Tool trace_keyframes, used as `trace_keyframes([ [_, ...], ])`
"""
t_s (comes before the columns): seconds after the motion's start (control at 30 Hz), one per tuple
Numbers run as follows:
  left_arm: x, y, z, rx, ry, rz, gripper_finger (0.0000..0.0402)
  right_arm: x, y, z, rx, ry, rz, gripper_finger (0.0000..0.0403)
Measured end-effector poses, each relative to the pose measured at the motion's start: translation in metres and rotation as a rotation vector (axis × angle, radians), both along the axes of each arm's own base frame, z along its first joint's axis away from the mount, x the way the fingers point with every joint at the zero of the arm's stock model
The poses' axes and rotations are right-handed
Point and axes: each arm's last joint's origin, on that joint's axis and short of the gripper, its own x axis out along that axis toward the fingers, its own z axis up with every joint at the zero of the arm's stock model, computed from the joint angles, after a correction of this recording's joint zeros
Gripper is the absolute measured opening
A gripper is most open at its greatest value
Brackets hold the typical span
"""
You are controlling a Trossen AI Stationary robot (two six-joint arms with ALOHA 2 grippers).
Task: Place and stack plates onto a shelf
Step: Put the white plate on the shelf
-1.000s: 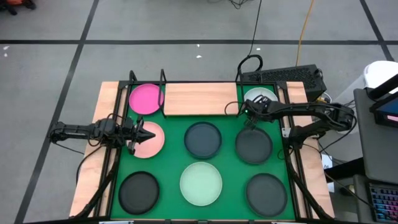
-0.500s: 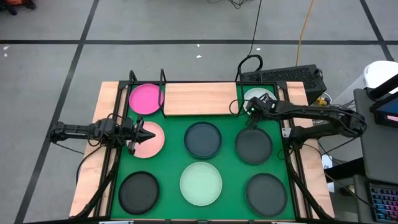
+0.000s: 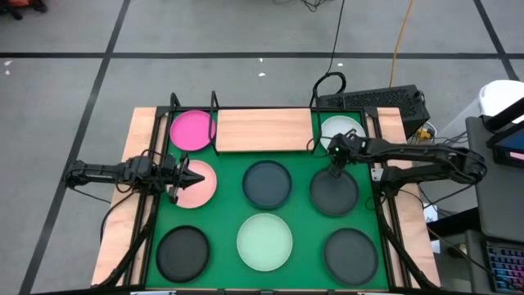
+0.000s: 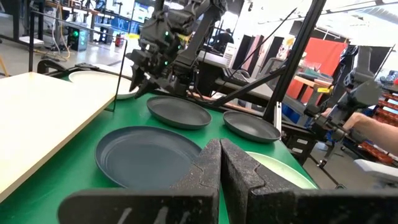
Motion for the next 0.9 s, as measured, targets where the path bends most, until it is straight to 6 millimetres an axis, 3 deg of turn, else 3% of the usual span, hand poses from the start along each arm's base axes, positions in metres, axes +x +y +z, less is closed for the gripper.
trace_keyframes([
  [0.27, 0.0, 0.0, 0.0, 0.0, 0.0, -0.001, 0.0006, -0.005, -0.001, -0.009, -0.107, 0.035, -0.046, 0.0117],
  [0.47, 0.0, 0.0, 0.0, 0.0, 0.0, 0.0, 0.0006, -0.005, -0.001, -0.009, -0.109, 0.035, -0.038, 0.0023],
  [0.6, 0.0, 0.0, 0.0, 0.0, 0.0, 0.0, 0.0006, -0.005, -0.001, -0.007, -0.102, -0.002, -0.097, 0.0008],
  [0.8, 0.0, 0.0, 0.0, 0.0, 0.0, 0.0, 0.0006, -0.009, 0.0, 0.008, -0.141, -0.139, -0.195, 0.0002],
  [0.9, 0.0, 0.0, 0.0, 0.0, 0.0, 0.0, 0.0006, -0.009, 0.0, 0.027, -0.173, -0.248, -0.212, 0.0002],
])
